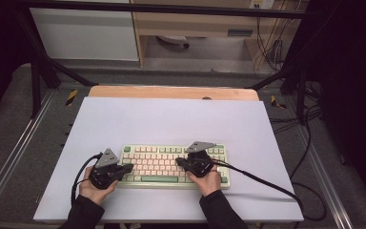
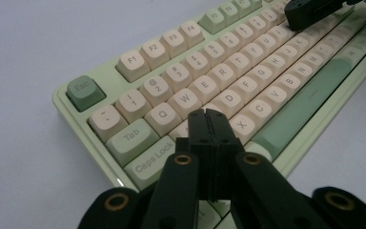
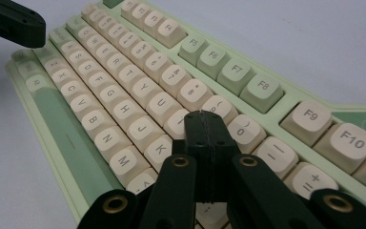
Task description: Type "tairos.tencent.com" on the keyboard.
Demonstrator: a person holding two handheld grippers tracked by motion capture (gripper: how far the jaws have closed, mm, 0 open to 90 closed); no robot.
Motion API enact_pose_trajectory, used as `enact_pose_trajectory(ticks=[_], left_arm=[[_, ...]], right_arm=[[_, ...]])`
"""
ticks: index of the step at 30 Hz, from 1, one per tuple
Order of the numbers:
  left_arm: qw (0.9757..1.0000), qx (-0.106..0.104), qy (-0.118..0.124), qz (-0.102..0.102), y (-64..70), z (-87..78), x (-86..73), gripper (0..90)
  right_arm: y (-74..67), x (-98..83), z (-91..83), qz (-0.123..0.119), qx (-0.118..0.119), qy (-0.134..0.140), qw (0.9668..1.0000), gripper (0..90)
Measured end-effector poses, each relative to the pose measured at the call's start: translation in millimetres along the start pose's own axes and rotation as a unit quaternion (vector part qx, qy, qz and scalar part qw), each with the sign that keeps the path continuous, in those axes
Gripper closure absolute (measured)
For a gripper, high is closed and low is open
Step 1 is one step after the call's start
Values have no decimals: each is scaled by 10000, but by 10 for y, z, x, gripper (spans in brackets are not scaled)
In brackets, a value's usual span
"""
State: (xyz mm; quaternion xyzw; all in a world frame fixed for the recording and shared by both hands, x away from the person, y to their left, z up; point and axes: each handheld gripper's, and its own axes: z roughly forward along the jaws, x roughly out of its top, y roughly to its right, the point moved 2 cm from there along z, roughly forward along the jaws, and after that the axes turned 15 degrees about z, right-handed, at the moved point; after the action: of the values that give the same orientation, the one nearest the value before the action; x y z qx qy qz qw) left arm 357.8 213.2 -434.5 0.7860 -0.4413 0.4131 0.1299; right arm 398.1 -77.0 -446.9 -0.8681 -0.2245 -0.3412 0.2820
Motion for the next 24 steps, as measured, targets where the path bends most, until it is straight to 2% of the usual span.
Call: enact_pose_trajectory(ticks=[6,16,24], left_arm=[[10000,-8,23,-3,5,-9,8,900],[10000,-17,52,20,21,-8,60,900],[10000,4,42,58,11,35,149,900]], right_arm=[[-20,51,-120,-92,43,141,9998,900],[-29,60,-279,-241,1,141,9996,900],[66,21,-433,-139,75,218,9996,900]])
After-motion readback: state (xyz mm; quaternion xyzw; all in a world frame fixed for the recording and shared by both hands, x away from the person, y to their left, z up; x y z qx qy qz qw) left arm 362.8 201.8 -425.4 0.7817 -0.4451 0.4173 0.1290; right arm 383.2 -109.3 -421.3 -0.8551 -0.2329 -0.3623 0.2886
